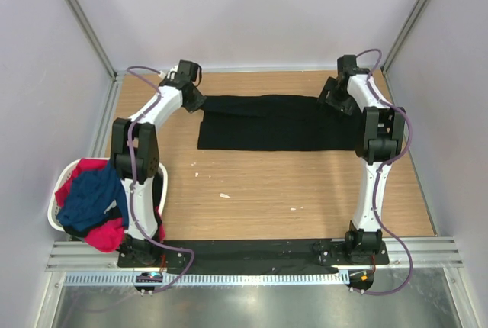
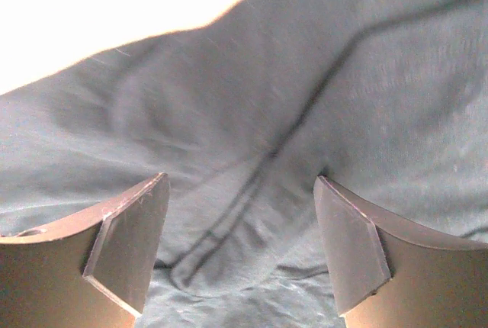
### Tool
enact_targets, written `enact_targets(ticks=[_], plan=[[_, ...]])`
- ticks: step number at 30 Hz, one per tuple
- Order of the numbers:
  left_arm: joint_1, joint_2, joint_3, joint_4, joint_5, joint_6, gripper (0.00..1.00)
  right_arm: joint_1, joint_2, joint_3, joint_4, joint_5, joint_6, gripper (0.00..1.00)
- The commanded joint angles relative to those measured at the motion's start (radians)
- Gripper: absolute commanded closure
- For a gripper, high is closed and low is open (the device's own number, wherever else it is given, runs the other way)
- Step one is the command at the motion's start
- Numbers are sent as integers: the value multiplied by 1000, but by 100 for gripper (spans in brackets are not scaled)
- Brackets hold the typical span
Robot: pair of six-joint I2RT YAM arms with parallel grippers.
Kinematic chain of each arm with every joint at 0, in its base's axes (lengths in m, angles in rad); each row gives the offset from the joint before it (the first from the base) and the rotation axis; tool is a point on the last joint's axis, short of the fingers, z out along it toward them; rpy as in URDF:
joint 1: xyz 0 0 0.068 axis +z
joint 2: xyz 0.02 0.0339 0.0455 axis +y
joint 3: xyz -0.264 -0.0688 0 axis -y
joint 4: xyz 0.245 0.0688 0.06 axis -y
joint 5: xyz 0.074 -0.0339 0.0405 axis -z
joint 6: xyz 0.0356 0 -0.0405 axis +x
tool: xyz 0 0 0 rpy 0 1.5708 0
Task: Fold and stack the t-shirts
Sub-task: Fold the tshirt
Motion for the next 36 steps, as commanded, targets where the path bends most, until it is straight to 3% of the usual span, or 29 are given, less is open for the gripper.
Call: enact_targets(ticks=[1,8,15,22,29,31,36], plan=[[7,20,54,22,14,54,100,-5,-15,112,32,-89,-43,18],[5,41,57,12,10,72,100,-1,36,161,68,-117,-32,17],[7,-2,-22,7,-30,63,100,7,113,163,68,-67,-49,23],[38,0,-41,-7,-41,60,100,4,160,167,46,87,-80,24],[51,17,-38,32,11,109,100,1,157,164,38,62,-89,24],[50,24,-24,35,31,115,87,2,148,160,42,47,-93,24],[51,23,23,56,30,156,45,2,133,166,40,15,-96,24]])
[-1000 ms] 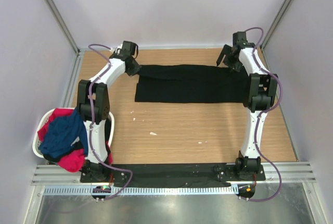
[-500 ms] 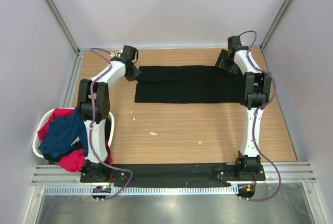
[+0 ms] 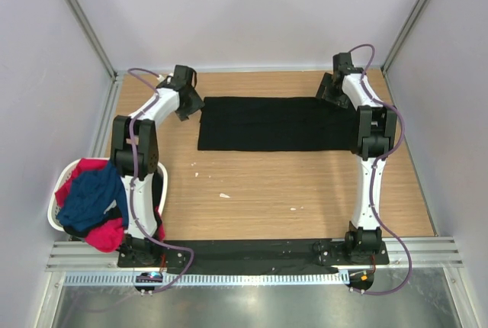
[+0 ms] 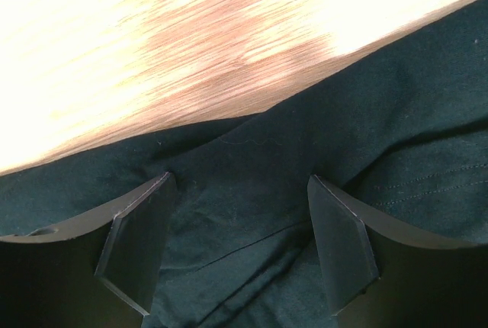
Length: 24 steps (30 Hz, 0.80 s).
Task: Fold and stack the t-shirts
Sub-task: Fold the tshirt
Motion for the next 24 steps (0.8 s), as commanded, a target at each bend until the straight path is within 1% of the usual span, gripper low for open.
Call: enact_targets(ticks=[1,3,5,6,8,9,10,11,13,14,18,22,24], plan=[[6,-19,99,50,9,51,41,-9,3,13,-28,-12,-14,24],[6,-1,134,79,51,88,35,-9,-1,14,-31,-23,-16,23],[7,36,186,137,90,102,34,-7,-3,16,-34,-28,-14,23],[6,52,205,160,135,111,34,-6,-4,16,-39,-31,-14,23],[4,94,274,201,157,114,35,-4,-6,13,-41,-40,-13,23],[6,136,294,211,207,111,40,-4,-6,11,-44,-37,-11,23],[3,157,314,229,222,106,43,-1,-6,10,-45,-32,-10,23],[1,174,349,238,239,100,50,1,-4,10,-48,-26,-7,23],[-8,222,378,251,279,74,60,2,0,8,-57,-6,1,24],[-11,236,388,255,287,70,69,2,0,8,-62,-2,5,24],[-46,265,375,261,292,60,84,7,6,-4,-57,-9,35,26],[-56,268,300,257,255,33,89,11,22,-12,-45,-20,45,26],[-56,263,277,241,194,36,91,54,31,-10,-41,-20,47,26]])
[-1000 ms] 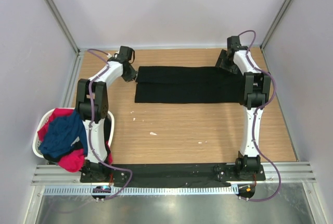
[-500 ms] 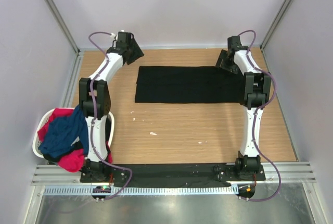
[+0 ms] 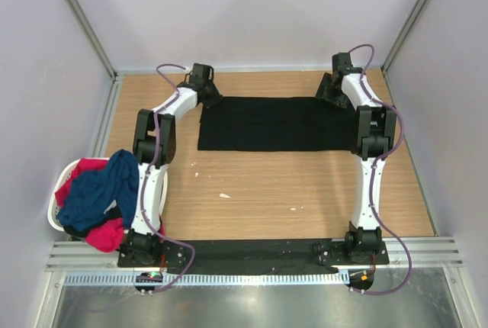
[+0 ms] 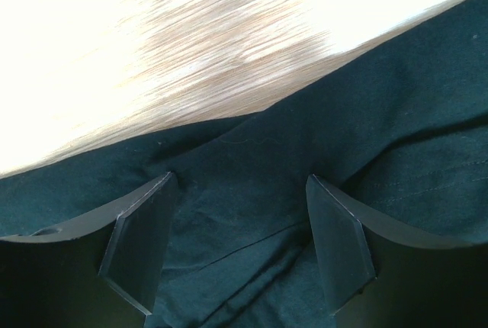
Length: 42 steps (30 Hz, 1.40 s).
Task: Fold and stack the t-shirts
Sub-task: Fold the tshirt
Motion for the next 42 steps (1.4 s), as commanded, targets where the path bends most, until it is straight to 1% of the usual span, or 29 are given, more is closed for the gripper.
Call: enact_targets(ticks=[1,3,4,7,10,12,14,15,17,18,20,22,25,26,28,29,30,31,32,33,34,35,36,37,38,39,40,42], plan=[[-2,-27,-39,-20,-66,-4,92,50,34,-12,-37,-14,21,26],[-2,-27,-38,-69,-165,2,94,64,41,-6,-37,-14,19,26],[-2,-28,-43,-112,-188,3,94,67,44,-3,-37,-17,21,26],[-2,-40,-58,-174,-263,0,95,86,49,9,-35,-23,18,26],[0,-69,-92,-229,-326,-19,99,109,60,37,-38,-26,0,26],[0,-123,-168,-249,-387,-47,100,122,66,48,-38,-28,-1,26],[0,-177,-236,-252,-420,-69,100,139,72,62,-37,-35,3,26],[0,-203,-315,-258,-435,-85,100,145,75,69,-37,-37,3,25],[-2,-292,-393,-263,-451,-122,100,159,89,118,-46,-43,1,25],[-6,-325,-470,-263,-451,-133,100,162,95,146,-67,-45,3,25],[-11,-419,-547,-251,-440,-148,100,164,98,244,-90,-51,1,24],[-19,-467,-622,-220,-425,-141,100,164,86,331,-116,-60,-8,21],[-37,-530,-619,-220,-411,-81,100,164,6,362,-115,-66,-5,14],[-40,-562,-609,-220,-408,-40,97,164,-53,355,-104,-101,-1,13],[-56,-599,-578,-206,-408,11,92,164,-113,309,-98,-98,27,9],[-60,-632,-564,-197,-403,75,83,164,-173,290,-106,-85,39,7],[-71,-648,-554,-173,-379,107,77,164,-198,269,-115,-33,51,3],[-75,-660,-544,-148,-342,153,59,164,-225,223,-124,1,80,3],[-80,-671,-541,-120,-298,198,52,164,-245,195,-150,32,91,2],[-94,-686,-546,-59,-203,280,46,164,-285,125,-158,56,102,1],[-102,-691,-553,-25,-151,319,37,164,-299,83,-161,126,111,0],[-109,-691,-569,24,-103,357,34,164,-311,45,-172,156,142,0],[-131,-679,-570,35,-37,432,33,161,-324,14,-178,184,154,0],[-143,-669,-570,39,-12,466,29,162,-327,-39,-184,219,170,0],[-151,-657,-567,41,15,500,27,162,-331,-69,-184,231,212,0],[-163,-631,-570,47,38,538,27,162,-345,-133,-175,238,232,0],[-166,-622,-578,58,99,553,25,162,-353,-170,-158,242,255,0],[-166,-593,-586,76,124,557,25,161,-368,-274,-75,244,297,0]])
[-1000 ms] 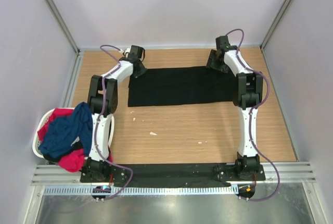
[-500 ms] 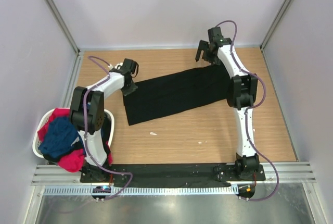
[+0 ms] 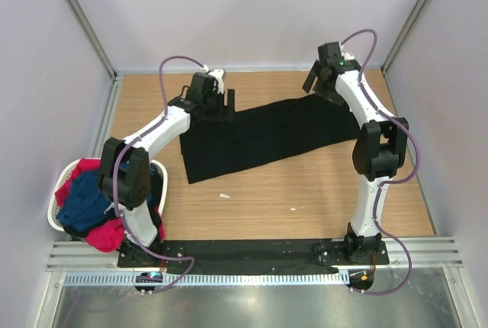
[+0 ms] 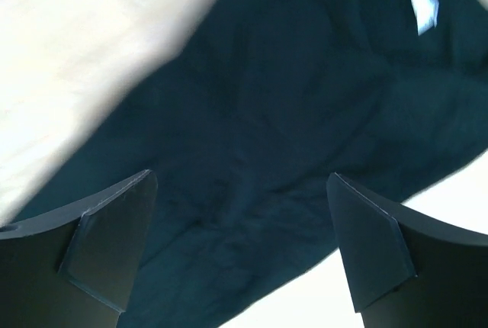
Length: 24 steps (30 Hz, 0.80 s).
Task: Fold and stack the t-shirts
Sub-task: Fold the tshirt
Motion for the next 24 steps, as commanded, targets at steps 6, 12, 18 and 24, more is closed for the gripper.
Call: enact_targets(ticks=[6,12,18,24], plan=[[-12,143,-20,57,104,83,25,-6,87,-150,127,50,135,0],[-77,196,-62,-6,-18,60,25,-6,216,-87,139,70,129,0],[-127,238,-118,-49,-133,-20,27,-8,292,-53,173,55,96,0],[-201,233,-152,-132,-179,-67,31,-3,291,-97,218,4,93,0]])
